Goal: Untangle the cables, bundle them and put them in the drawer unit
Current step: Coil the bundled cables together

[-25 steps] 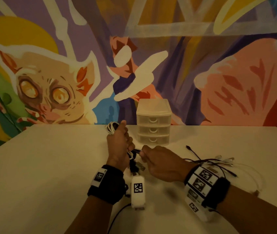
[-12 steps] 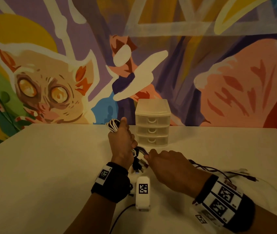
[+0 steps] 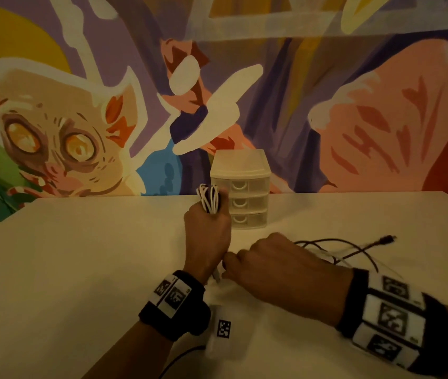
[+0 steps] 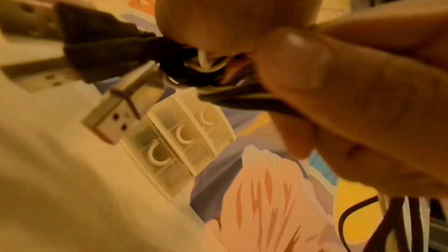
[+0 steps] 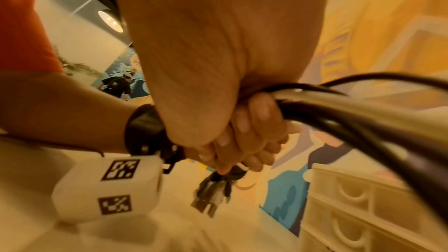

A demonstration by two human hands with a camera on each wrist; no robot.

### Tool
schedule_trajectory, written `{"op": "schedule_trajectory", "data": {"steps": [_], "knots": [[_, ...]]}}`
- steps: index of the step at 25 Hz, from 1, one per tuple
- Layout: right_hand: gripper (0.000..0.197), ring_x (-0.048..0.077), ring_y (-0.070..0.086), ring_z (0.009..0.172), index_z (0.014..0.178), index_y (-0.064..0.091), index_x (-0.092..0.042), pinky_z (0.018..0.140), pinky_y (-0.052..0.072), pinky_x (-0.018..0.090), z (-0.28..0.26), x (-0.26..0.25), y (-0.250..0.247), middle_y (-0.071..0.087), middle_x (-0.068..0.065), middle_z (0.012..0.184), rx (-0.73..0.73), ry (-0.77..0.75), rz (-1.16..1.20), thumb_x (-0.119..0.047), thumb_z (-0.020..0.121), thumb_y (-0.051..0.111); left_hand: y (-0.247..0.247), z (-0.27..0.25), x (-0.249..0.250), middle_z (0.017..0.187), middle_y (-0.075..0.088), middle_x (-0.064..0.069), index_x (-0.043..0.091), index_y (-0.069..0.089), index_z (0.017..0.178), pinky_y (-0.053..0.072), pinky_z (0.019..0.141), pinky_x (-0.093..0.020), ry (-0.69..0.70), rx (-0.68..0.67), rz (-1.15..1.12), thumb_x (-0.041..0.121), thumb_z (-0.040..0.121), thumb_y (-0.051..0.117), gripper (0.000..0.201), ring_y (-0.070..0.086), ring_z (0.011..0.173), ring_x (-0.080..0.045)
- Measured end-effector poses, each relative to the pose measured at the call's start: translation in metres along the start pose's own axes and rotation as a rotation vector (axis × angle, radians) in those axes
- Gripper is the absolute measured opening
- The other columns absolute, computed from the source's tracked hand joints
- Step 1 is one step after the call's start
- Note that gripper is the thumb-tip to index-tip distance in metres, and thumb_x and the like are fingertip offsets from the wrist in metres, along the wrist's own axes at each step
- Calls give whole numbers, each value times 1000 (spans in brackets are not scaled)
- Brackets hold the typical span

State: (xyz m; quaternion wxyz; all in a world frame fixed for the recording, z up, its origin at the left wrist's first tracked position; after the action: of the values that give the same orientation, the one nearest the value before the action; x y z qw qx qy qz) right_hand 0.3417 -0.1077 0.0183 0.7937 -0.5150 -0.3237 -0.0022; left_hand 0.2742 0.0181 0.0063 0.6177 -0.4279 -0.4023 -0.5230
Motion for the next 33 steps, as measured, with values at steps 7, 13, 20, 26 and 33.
{"op": "schedule_trajectory", "data": {"steps": [7,13,20,26,33], "knots": [[29,17,38,31,81,65,-21,49,4,28,-13,7,-13,53,-4,49,-55,89,99,-42,80,86,-10,6,8,53,48,1,20,49,62,36,53,-31,60,14,108,46,107,59,53,41,47,-11],[25,5,34,55,117,56,-34,49,16,14,0,37,-19,62,-16,82,6,130,427,-44,108,35,24,-23,-5,60,61,2,19,58,73,52,65,-39,-105,-440,4,86,92,46,71,58,58,-14],[18,13,63,81,128,54,-32,71,52,31,-5,57,0,70,-13,101,-107,140,582,-31,112,47,63,-68,7,73,50,1,23,55,82,37,64,-26,-287,-816,-339,98,67,44,77,45,69,-16],[28,-1,61,72,109,68,-30,65,42,13,-10,71,-6,59,-21,75,-119,151,718,-47,109,46,60,-83,11,95,67,1,23,73,102,56,88,-27,-84,-1077,-168,14,79,85,28,66,96,-15],[35,5,67,77,91,71,-27,67,52,22,-17,98,-9,72,-8,84,-117,269,927,-61,93,67,76,-91,4,83,52,2,11,60,110,47,69,-23,-186,-1159,-226,-26,79,60,48,49,75,-12]]}}
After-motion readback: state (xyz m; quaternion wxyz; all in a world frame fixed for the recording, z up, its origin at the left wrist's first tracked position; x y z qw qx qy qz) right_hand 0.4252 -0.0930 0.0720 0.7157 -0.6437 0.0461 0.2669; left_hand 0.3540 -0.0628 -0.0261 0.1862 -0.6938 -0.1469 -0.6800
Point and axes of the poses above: each hand's wrist, its own z-axis towards the middle knuckle, its own y-axis out of the palm, x = y × z, the point moved 10 cm from there along z, towards the middle knuckle
